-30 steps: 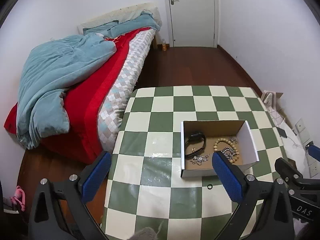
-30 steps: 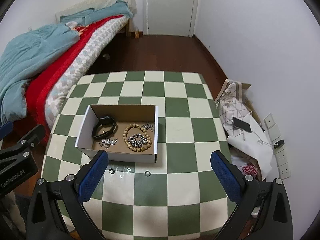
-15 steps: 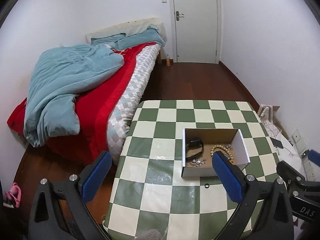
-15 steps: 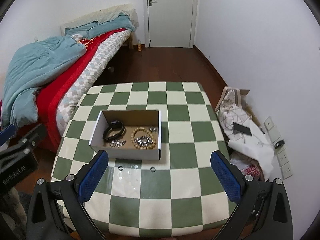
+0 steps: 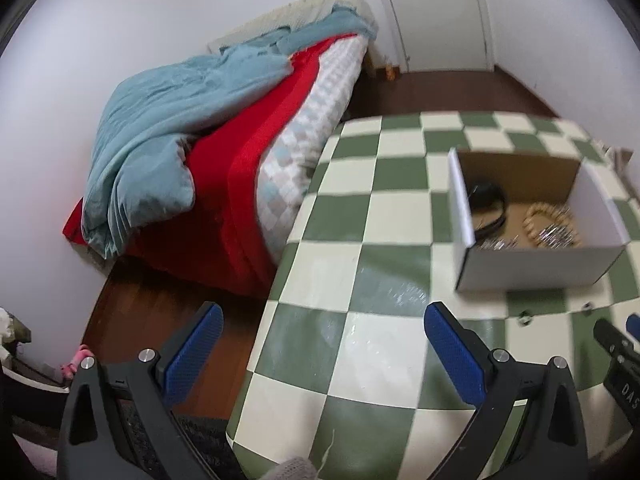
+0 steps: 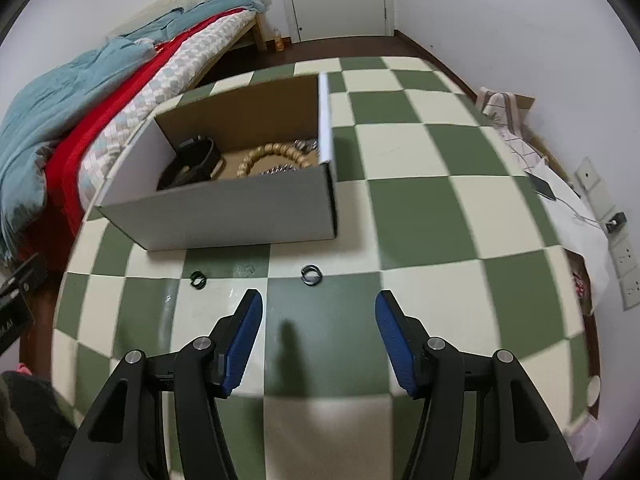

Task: Organize jewelry
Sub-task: 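Grasp a small black ring with the right tool while the left tool grasps another black ring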

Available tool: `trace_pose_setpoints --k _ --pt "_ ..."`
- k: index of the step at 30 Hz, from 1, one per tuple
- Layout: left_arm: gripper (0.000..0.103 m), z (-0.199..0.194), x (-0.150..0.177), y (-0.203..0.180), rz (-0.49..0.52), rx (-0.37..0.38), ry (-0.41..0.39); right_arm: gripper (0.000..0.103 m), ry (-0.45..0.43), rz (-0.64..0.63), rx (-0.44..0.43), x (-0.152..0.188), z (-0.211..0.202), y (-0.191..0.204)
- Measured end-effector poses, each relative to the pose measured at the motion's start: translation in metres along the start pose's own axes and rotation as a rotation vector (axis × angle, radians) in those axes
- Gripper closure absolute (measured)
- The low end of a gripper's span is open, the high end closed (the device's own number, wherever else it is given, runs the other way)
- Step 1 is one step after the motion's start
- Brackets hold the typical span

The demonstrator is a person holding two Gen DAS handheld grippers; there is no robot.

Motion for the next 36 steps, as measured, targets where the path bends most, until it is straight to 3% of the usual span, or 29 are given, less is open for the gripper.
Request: trace_pose_setpoints --k 7,8,9,11,15,26,27,30,32,36 --pt "0.0 0.024 0.01 -0.003 -0.002 -0.009 0.061 0.048 -0.03 -0.117 0.06 0.001 0.027 0.022" --pt "0.0 0.026 0.01 -0.005 -0.005 -0.003 0.068 0.058 -0.044 -0.129 0.053 0.0 0.028 0.025" --pt "0.0 0.027 0.01 -0.006 -0.006 0.001 0.071 0.074 -0.053 -0.141 0.054 0.0 0.027 0.027" --pt "0.0 0.028 0.01 -0.013 -0.003 0.013 0.075 0.09 -0.065 -0.178 0.065 0.0 0.027 0.032" --pt "0.0 0.024 0.01 -0.035 0.012 0.069 0.083 0.09 -0.07 -0.153 0.073 0.002 0.022 0.024" --pt "0.003 0.023 0.018 -0.113 0.06 0.24 0.133 0.09 -0.063 0.029 0.113 0.0 -0.005 -0.046" --pt "0.005 0.023 0.019 -0.12 0.07 0.252 0.134 0.09 -0.063 0.036 0.118 0.0 -0.005 -0.05" --pt "0.026 0.022 0.021 -0.136 0.088 0.295 0.145 0.09 -0.06 0.059 0.126 0.0 -0.007 -0.061" --pt "0.048 0.021 0.023 -0.144 0.095 0.323 0.153 0.09 -0.059 0.067 0.13 0.0 -0.007 -0.065" --pt "0.077 0.02 0.02 -0.15 0.088 0.36 0.144 0.09 -0.059 0.073 0.129 0.0 -0.007 -0.068"
Point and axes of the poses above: each gripper's, at about its wrist camera, not at the fingertips, and z roughly the way its jaws point, y to its left, x to its underside, the point moved 4 cm from there along z, roughly the way its jaws point, and after that the axes turned 10 degrees about -y, right-handed, at the moved point
